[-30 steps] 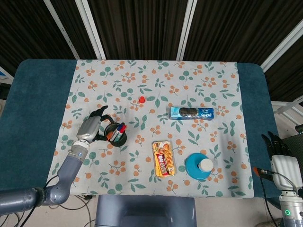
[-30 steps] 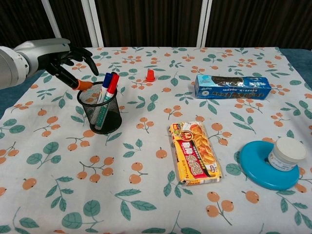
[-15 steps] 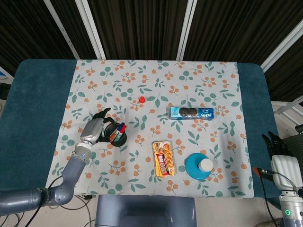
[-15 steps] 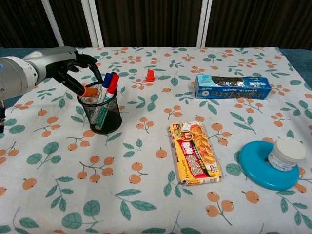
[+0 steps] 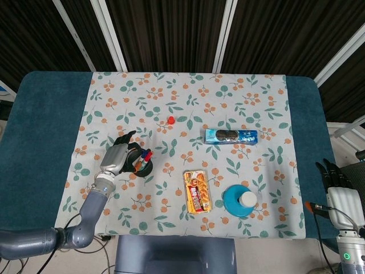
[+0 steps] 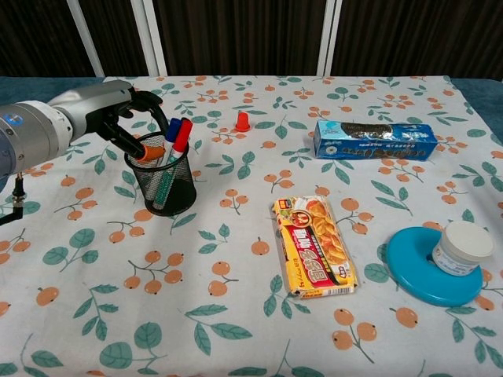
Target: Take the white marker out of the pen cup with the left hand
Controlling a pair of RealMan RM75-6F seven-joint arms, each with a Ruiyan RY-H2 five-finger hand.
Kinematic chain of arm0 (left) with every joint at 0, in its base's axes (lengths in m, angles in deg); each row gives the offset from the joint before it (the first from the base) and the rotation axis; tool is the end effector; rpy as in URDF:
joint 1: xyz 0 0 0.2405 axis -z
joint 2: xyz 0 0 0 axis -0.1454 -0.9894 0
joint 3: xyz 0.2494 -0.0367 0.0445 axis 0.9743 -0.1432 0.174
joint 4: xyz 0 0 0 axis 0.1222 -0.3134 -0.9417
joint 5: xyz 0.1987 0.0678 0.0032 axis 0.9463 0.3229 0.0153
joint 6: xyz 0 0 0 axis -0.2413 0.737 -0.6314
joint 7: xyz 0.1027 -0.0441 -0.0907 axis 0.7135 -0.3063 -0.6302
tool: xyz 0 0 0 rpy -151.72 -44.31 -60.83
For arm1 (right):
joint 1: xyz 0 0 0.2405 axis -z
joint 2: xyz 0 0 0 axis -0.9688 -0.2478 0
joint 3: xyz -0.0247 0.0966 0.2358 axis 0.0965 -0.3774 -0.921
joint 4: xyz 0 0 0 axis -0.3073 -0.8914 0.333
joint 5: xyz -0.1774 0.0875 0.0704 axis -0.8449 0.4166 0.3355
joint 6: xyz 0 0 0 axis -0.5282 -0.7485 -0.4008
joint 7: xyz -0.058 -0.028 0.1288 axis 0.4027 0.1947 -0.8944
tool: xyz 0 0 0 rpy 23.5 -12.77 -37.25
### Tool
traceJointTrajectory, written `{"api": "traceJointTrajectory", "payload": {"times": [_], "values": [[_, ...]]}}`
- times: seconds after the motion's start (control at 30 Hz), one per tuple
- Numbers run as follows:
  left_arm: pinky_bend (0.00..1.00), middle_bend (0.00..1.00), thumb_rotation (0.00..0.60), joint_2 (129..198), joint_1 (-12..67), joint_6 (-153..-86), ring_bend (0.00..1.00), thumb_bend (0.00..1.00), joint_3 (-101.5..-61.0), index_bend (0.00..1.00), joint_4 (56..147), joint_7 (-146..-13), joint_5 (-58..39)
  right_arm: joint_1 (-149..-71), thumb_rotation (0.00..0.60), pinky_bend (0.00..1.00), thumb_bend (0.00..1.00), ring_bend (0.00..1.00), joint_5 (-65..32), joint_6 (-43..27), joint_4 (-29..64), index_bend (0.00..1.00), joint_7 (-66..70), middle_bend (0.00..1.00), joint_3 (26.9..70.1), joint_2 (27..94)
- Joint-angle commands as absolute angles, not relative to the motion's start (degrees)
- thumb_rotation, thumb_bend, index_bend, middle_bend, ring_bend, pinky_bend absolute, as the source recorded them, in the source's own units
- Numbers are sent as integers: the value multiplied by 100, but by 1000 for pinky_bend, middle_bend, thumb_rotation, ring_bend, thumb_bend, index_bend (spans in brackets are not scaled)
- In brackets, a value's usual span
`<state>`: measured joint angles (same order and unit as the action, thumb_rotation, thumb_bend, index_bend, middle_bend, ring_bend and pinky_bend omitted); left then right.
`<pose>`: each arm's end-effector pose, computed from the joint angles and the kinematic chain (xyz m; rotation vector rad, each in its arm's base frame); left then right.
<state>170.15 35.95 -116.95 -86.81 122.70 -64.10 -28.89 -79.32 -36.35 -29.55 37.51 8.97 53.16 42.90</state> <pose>-0.1313 0.3370 -0.0170 -1.5416 -1.4257 -1.0086 -0.3098 -0.1834 0.1576 1.3035 -0.8814 0.8668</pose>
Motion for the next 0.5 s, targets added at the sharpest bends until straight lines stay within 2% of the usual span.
{"api": "traceJointTrajectory", "payload": {"times": [0.03, 0.5], "values": [[0, 25, 600, 17056, 3596, -11690, 0, 335, -8685, 454, 12230, -6380, -2905, -7933, 600, 175, 109, 62, -3633, -2952, 3752, 95, 897, 9, 5316, 4288], [0, 35, 600, 17082, 3566, -11602, 0, 387, -8739, 505, 12219, -6359, -2922, -7931, 600, 175, 109, 62, -3626, -2949, 3755, 95, 877, 9, 5312, 4281]]}}
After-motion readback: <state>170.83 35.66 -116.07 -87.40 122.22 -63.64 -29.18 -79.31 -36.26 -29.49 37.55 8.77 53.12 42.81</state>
